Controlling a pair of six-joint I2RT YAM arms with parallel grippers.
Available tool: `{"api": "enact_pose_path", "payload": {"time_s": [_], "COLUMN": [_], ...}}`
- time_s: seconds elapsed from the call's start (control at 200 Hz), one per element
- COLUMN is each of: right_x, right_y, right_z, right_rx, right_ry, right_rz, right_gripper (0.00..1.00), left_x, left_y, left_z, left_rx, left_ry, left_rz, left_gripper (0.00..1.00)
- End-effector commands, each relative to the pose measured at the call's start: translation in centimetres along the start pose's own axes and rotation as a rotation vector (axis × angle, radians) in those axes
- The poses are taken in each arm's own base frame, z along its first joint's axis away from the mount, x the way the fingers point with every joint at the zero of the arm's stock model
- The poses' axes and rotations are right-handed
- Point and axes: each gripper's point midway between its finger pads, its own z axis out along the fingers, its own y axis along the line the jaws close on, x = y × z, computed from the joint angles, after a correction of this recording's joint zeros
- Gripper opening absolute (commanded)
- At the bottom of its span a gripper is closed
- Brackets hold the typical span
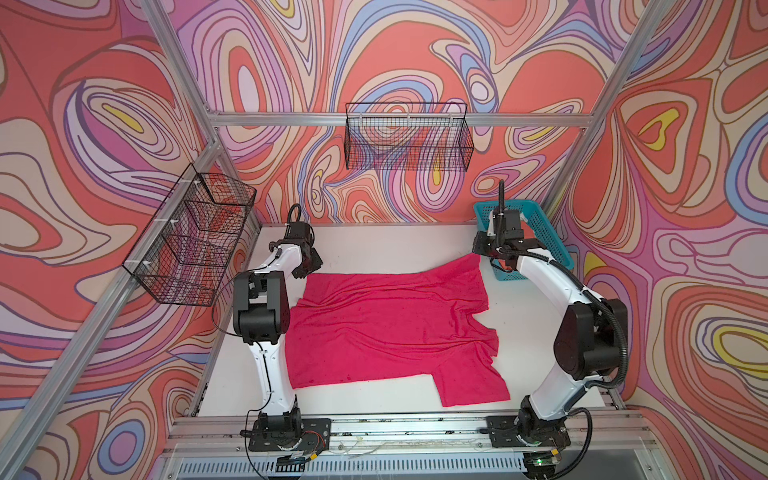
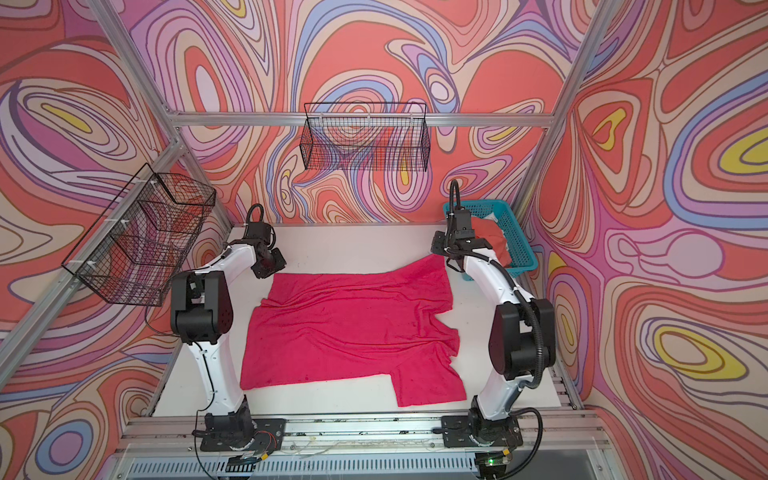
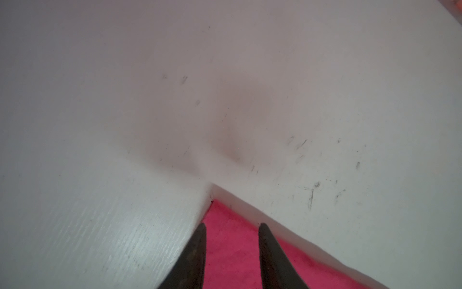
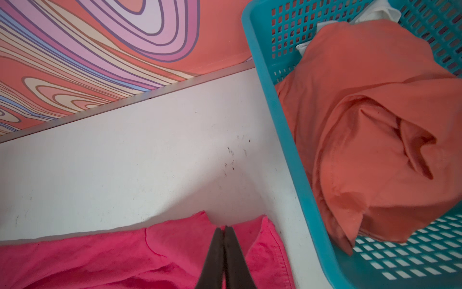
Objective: Fold and stack the t-shirts
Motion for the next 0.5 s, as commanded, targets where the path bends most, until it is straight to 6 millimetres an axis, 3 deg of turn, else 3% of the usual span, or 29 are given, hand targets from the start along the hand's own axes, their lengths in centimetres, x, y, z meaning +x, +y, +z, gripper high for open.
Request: {"api": "enact_pose_path", "payload": {"time_s": [0.0,0.25,0.491], "right_x": [-0.8,-0.7,-0.9], "right_y": [0.6,0.6,0.7], "right_z": [-0.6,-0.6,-0.7], "right_rx": [-0.014,-0.017,-0.019], "right_ry": [-0.012,-0.011,-0.016], "right_rz": [-0.014,-0.011,-0.011], "right_gripper": [0.00,0.00,0.00], "left_x": [0.0,-0.1,1.1], "left_y": [1.3,1.3,1.7], "left_z": [1.3,2.1,2.8], "left_rx": [-0.065,-0.063,-0.087], "left_ry": [0.023,0.041,0.102], "left_rz": [0.009,0.001,-0.023], "left_gripper": [0.34,0.30,0.25]}}
